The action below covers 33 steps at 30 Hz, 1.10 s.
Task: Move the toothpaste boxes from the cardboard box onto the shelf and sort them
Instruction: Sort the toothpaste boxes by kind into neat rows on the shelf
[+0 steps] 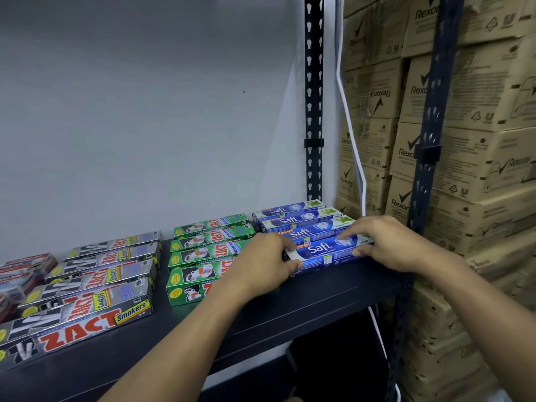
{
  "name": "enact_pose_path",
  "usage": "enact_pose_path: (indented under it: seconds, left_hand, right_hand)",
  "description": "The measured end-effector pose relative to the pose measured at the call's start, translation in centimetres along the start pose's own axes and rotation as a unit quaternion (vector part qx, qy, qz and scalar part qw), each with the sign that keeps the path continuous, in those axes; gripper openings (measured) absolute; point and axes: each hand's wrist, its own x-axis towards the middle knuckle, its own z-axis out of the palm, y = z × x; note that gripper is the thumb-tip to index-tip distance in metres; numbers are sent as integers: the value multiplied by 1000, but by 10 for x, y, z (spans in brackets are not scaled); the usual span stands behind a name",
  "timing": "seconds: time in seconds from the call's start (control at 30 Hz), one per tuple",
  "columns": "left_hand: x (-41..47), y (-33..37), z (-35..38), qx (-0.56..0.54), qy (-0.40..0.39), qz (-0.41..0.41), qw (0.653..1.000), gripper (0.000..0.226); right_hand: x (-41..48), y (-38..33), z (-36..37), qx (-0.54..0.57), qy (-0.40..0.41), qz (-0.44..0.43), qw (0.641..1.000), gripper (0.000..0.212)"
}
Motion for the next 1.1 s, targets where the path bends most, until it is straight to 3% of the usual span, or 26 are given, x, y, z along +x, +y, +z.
enact_pose_path:
  seconds: [0.2, 0.33, 0.43, 0.6, 1.1]
  left_hand:
    - [-7, -4, -4, -7, 14, 2, 1000, 42]
    - [-30, -24, -14, 66, 71, 9, 995, 52]
    - [-47, -41, -14, 100, 90, 7, 991, 50]
    - [-60, -50, -1, 78, 121, 8, 990, 47]
    - [-61, -53, 2, 82, 122, 2, 989, 45]
  right_hand:
    - [-2, -1, 12, 16, 42, 19, 999, 42]
    - [-9, -14, 26, -6, 62, -34, 997, 47]
    - [-8, -21, 45, 22, 83, -78, 993, 36]
    - [-6, -21, 62, 56, 134, -79, 986, 31]
    - [-7, -21, 59, 67, 128, -78, 986, 33]
